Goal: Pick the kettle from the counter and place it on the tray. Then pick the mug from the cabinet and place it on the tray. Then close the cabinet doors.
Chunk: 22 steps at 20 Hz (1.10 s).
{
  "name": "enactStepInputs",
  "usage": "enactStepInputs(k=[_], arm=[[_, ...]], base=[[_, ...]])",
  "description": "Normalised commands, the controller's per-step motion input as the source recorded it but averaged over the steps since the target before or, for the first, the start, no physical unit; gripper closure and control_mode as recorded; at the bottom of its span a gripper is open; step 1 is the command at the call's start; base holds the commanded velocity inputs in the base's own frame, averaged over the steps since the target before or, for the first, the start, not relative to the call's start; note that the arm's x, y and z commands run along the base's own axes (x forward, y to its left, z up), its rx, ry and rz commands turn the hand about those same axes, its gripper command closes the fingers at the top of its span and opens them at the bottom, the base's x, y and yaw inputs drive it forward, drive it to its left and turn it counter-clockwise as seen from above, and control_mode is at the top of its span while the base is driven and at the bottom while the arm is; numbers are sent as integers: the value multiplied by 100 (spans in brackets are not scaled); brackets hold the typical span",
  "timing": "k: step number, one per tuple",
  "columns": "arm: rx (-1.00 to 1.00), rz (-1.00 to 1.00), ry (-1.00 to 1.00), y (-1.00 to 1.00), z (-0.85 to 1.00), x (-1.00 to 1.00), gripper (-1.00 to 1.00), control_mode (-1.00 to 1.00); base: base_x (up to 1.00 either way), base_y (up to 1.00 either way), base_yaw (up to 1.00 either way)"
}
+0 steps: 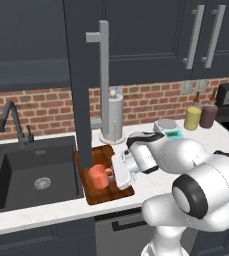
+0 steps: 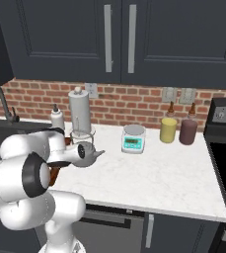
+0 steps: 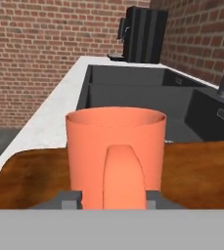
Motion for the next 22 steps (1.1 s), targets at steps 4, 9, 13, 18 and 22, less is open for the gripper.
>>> enactStepInputs(k=[4,9,13,18,22], arm=[[0,0,0,-15,-8,-13,-100,-100],[0,-1,0,-12,0,-16,-100,-100],[0,-9,0,-3,11,-20,-100,-100],[0,-14,0,-5,26,-16,-100,-100],[0,-24,-1,-10,39,-32,-100,-100]], base=[[0,0,0],[0,0,0],[0,0,0],[0,0,0],[0,0,0]])
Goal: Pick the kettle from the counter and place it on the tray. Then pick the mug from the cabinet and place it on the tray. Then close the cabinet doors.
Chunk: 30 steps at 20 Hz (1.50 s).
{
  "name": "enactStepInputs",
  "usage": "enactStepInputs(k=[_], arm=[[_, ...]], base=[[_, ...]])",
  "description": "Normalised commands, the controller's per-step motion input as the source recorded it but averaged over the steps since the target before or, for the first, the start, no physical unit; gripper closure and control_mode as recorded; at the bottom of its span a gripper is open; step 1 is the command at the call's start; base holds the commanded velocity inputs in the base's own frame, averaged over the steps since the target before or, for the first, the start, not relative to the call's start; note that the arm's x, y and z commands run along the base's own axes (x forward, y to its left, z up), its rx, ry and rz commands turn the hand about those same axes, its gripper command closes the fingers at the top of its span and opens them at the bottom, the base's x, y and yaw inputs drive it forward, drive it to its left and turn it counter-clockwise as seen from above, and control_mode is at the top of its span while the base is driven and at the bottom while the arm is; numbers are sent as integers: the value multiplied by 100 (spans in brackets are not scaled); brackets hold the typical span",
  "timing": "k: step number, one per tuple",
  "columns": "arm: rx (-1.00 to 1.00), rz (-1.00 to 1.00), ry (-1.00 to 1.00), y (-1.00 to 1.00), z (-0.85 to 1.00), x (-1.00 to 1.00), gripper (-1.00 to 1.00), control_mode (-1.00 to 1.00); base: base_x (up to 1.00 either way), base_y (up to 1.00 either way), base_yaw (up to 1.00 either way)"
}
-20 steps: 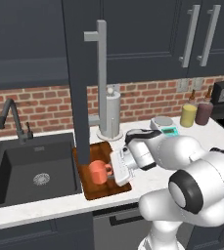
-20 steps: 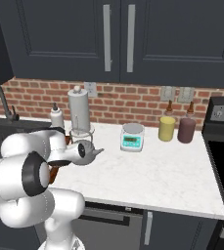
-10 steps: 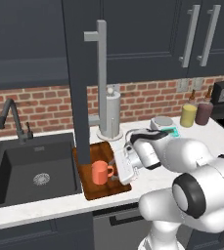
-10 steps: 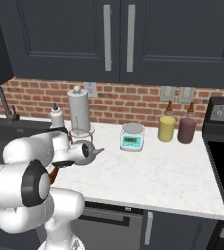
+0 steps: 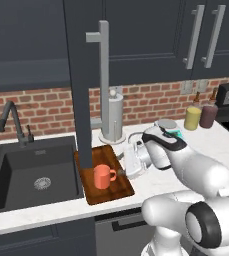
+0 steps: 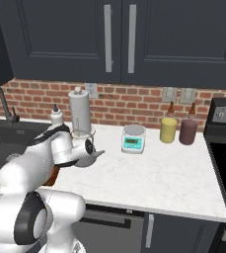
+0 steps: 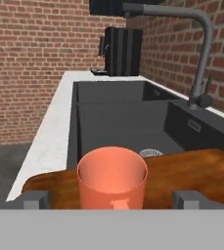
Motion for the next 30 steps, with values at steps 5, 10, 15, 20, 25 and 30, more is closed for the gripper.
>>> enactStepInputs(k=[5,10,15,20,25,30], arm=[[0,-29,0,-11,57,-36,-100,-100],[0,-32,0,-15,62,-27,-100,-100],[0,-31,3,-22,51,-17,-100,-100],[-2,-15,0,-43,25,-3,-100,-100],[-8,-1,0,-61,12,0,-100,-100],[-8,1,-2,-71,11,0,-100,-100]], base=[[0,0,0],[0,0,0],[0,0,0],[0,0,0],[0,0,0],[0,0,0]])
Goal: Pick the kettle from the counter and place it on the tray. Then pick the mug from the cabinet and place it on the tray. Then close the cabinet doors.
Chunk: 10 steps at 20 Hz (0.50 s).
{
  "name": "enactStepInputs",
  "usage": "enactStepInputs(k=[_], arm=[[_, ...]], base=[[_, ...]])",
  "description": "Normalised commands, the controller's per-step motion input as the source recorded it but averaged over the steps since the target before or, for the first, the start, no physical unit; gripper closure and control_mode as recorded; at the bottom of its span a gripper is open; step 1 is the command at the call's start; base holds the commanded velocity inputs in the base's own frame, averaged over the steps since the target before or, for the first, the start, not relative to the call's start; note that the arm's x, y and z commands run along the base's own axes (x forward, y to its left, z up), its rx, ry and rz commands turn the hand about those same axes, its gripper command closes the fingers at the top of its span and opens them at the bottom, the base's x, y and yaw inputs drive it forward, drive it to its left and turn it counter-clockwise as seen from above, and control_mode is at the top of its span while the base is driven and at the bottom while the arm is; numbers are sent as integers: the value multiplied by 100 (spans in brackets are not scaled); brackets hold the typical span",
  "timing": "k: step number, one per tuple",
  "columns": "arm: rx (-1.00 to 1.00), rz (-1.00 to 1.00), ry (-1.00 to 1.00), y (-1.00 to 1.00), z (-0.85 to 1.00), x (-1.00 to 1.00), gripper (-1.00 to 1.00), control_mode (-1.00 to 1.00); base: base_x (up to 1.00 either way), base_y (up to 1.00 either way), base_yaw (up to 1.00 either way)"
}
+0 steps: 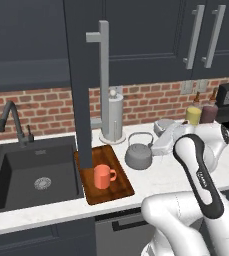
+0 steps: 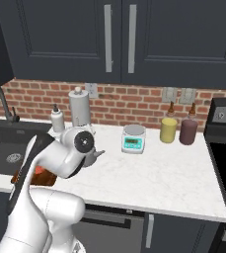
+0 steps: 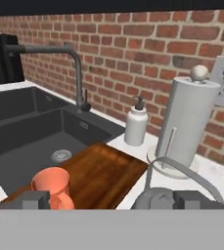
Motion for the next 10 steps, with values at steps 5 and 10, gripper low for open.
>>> enactStepInputs(k=[5,10], arm=[[-6,4,-12,-65,21,-1,-100,-100],[-1,5,-17,-44,32,0,-100,-100]], base=[[0,0,0],[0,0,0]])
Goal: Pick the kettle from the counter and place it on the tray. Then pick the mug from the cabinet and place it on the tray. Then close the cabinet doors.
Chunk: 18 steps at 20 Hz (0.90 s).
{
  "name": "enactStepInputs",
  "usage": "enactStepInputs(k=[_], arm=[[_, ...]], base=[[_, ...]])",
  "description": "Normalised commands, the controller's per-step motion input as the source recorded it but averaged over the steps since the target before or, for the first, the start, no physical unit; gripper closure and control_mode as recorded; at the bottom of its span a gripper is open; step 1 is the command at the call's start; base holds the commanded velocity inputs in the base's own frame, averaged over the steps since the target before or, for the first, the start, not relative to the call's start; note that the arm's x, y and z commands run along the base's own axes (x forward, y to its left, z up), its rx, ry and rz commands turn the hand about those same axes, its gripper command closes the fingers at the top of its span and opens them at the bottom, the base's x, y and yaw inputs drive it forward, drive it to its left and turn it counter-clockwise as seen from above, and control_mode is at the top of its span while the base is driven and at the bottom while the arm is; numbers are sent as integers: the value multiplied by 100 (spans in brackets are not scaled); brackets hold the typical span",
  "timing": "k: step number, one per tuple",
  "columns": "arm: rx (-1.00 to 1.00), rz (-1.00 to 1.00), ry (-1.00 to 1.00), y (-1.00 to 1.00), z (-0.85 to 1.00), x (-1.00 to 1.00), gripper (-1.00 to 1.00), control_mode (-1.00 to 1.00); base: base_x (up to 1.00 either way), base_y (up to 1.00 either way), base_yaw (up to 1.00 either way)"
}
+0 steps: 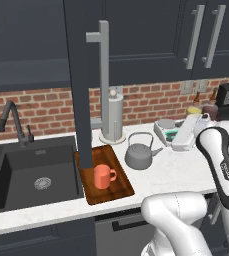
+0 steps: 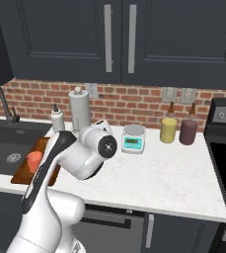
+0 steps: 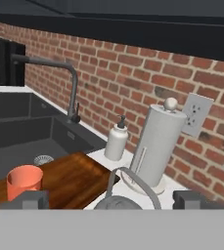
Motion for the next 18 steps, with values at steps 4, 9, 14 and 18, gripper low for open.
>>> enactStepInputs(k=[4,9,14,18], arm=[[0,5,-4,-18,8,12,-100,-100],[-4,9,4,-2,-10,42,-100,-100],[-4,11,8,0,-29,31,-100,-100],[0,3,0,0,-32,15,-100,-100]], base=[[0,0,0],[0,0,0],[0,0,0],[0,0,0]])
